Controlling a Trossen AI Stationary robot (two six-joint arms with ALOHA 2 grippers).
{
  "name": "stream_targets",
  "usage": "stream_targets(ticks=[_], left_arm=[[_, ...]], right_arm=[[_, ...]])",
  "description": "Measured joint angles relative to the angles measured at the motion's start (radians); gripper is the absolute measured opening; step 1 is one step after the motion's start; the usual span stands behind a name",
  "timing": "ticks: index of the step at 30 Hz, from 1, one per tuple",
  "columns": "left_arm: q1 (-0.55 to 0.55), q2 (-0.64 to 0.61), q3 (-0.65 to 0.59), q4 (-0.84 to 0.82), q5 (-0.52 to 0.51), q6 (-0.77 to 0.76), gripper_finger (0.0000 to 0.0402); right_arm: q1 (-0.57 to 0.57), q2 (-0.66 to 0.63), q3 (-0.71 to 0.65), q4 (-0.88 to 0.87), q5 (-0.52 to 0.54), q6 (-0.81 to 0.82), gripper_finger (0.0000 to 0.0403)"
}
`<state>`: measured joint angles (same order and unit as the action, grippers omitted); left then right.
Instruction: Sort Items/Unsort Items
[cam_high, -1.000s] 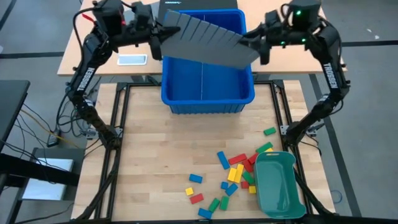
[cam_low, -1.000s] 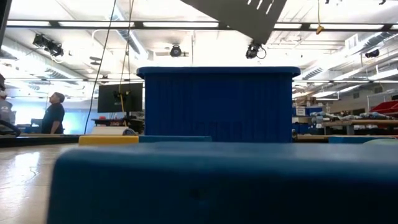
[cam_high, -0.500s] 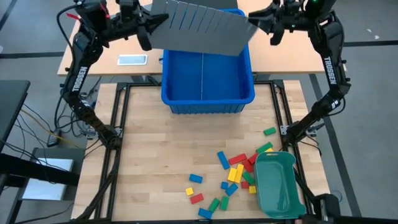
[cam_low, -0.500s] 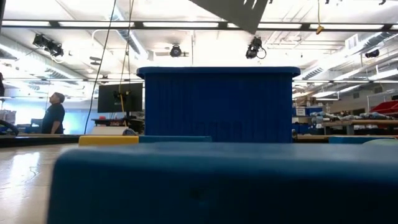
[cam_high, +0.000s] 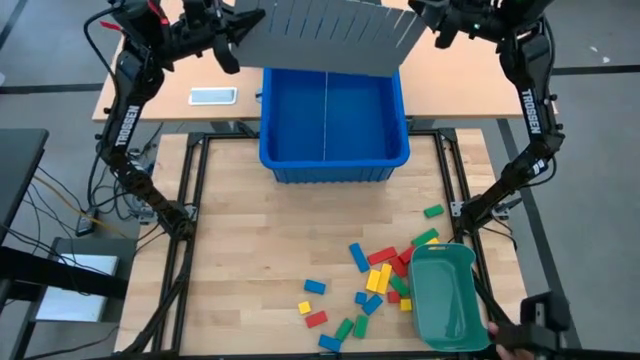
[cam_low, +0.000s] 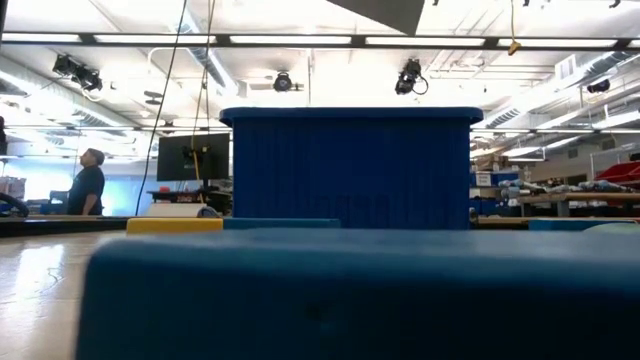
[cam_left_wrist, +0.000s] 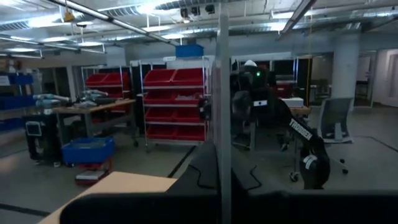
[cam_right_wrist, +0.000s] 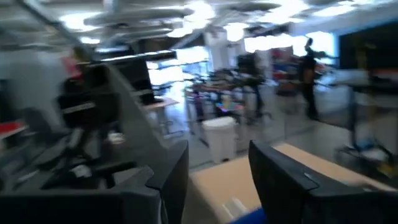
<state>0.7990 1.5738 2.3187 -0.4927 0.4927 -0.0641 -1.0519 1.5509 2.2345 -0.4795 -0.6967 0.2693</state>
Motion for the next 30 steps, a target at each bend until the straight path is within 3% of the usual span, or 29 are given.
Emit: stream_targets(ticks=[8,15,20,24,30], left_arm=[[0.061,-0.001,-0.222,0.370,0.192,-0.170,0.0000],[0.217,0.000,-0.416,0.803,0.405,-0.443,0.0000],[0.343,0.000,-0.460,0.912,0.502,-0.550,0.0000],[0.409,0.000,-0.479,0.955,0.539,-0.573,0.0000],[0.476,0.008,-0.561,1.085,0.544,-0.673,0.0000]], right_arm=[[0.074,0.006,0.000,-0.054,0.070,-0.089,0.0187],[0.227,0.036,0.003,0.020,0.247,-0.113,0.0181],[0.317,0.094,0.002,0.144,0.335,-0.071,0.0181],[0.325,0.115,-0.001,0.208,0.375,-0.035,0.0180],[0.239,0.118,-0.001,0.310,0.288,0.075,0.0183]])
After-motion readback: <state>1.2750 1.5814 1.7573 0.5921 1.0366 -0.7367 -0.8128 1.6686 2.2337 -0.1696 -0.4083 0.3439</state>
